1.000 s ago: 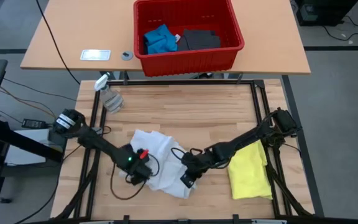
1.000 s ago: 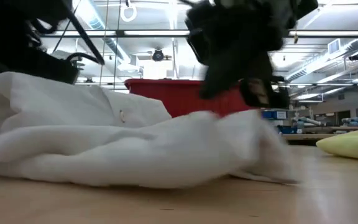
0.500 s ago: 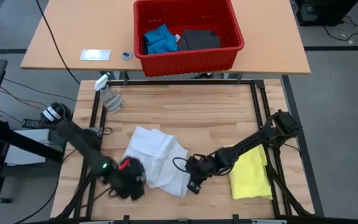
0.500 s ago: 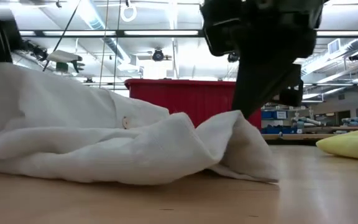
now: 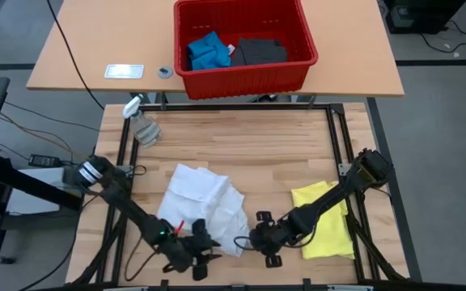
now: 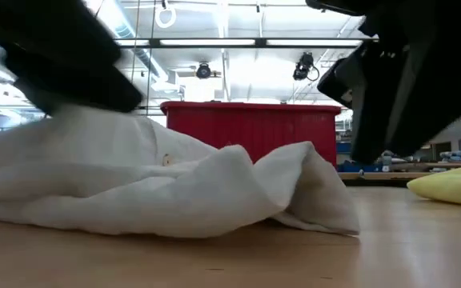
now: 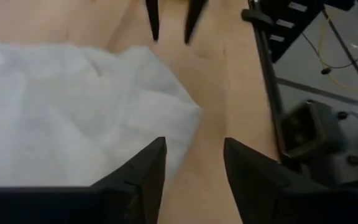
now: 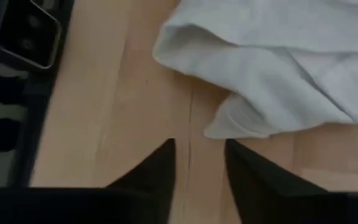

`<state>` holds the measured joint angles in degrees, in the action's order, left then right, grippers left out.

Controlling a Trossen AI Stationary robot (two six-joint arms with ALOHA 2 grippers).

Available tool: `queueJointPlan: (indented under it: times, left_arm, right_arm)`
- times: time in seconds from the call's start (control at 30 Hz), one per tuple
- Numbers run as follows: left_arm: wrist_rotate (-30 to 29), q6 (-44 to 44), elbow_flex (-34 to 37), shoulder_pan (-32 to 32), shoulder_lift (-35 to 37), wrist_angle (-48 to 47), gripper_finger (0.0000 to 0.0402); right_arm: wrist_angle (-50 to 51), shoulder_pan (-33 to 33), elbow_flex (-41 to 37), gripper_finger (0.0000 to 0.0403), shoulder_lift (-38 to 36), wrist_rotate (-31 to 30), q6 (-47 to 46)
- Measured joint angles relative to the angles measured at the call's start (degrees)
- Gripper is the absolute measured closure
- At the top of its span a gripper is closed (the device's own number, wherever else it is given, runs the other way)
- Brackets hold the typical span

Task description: Fold Laundry from Bin

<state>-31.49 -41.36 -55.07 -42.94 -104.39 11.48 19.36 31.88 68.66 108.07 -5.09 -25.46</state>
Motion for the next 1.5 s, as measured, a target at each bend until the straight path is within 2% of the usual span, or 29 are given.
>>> queueJointPlan:
  times: [0.07, 0.2, 0.27, 0.37, 0.47, 0.53, 0.67, 0.73, 0.77, 0.83, 0.97, 1.17, 1.3, 1.5]
  left_arm:
    - [0.15, 4.01, 0.0, 1.14, -2.19, 3.68, 0.0222]
    - [2.35, 8.69, 0.0, 3.08, -4.88, 9.27, 0.0191]
    - [2.97, 10.3, -0.06, 3.5, -5.3, 10.34, 0.0178]
    - [3.07, 13.02, -0.09, 3.65, -5.28, 10.27, 0.0167]
    - [3.09, 15.49, -0.09, 3.61, -5.41, 8.09, 0.0169]
    - [3.3, 15.17, -0.11, 3.84, -5.72, 3.94, 0.0178]
    - [3.52, 8.84, -0.09, 3.72, -5.94, -5.2, 0.0211]
    - [3.23, 4.96, -0.09, 3.14, -5.91, -6.12, 0.0227]
    - [3.11, 4.05, -0.09, 2.82, -5.91, -5.74, 0.0233]
    - [3.11, 3.63, -0.13, 1.94, -5.82, -4.43, 0.0241]
    - [2.09, 3.61, -1.55, -0.17, -4.4, -5.87, 0.0245]
    - [-4.5, 3.57, -2.03, -3.66, -1.12, -7.32, 0.0242]
    - [-6.32, 3.58, -2.03, -4.49, -1.27, -7.11, 0.0217]
    - [-6.9, 4.92, -2.01, -3.51, -1.72, -6.95, 0.0151]
  right_arm:
    - [-0.22, 0.57, 0.0, 0.0228, 0.92, -2.21, -0.83]
    - [-1.26, 0.72, -0.07, 0.0167, 2.35, -4.5, -8.46]
    - [-0.74, 0.62, -0.11, 0.0153, 2.41, -6.38, -13.35]
    - [0.03, 0.3, -0.42, 0.0152, 2.41, -9.42, -18.19]
    - [0.76, -0.49, -0.42, 0.0177, 2.42, -9.75, -19.38]
    - [2.07, -1.22, -0.42, 0.021, 2.43, -9.89, -19.38]
    - [3.79, -3.38, -0.42, 0.0318, 2.43, -7.86, -19.33]
    - [3.47, -4.19, -0.42, 0.0374, 2.43, -5.05, -18.13]
    - [2.73, -4.47, -0.42, 0.0385, 2.43, -3.6, -17.21]
    - [1.05, -4.82, -0.42, 0.0383, 2.43, -0.38, -17.15]
    - [-5.75, -5.34, -0.42, 0.0391, 2.47, 6.6, -23.05]
    - [-13.19, -6.32, -0.42, 0.0392, 2.47, 7.23, -39.45]
    - [-15.38, -7.34, -0.42, 0.0392, 2.47, 6.54, -46.98]
    - [-21.29, -8.66, -0.42, 0.0392, 2.47, 7.88, -52.21]
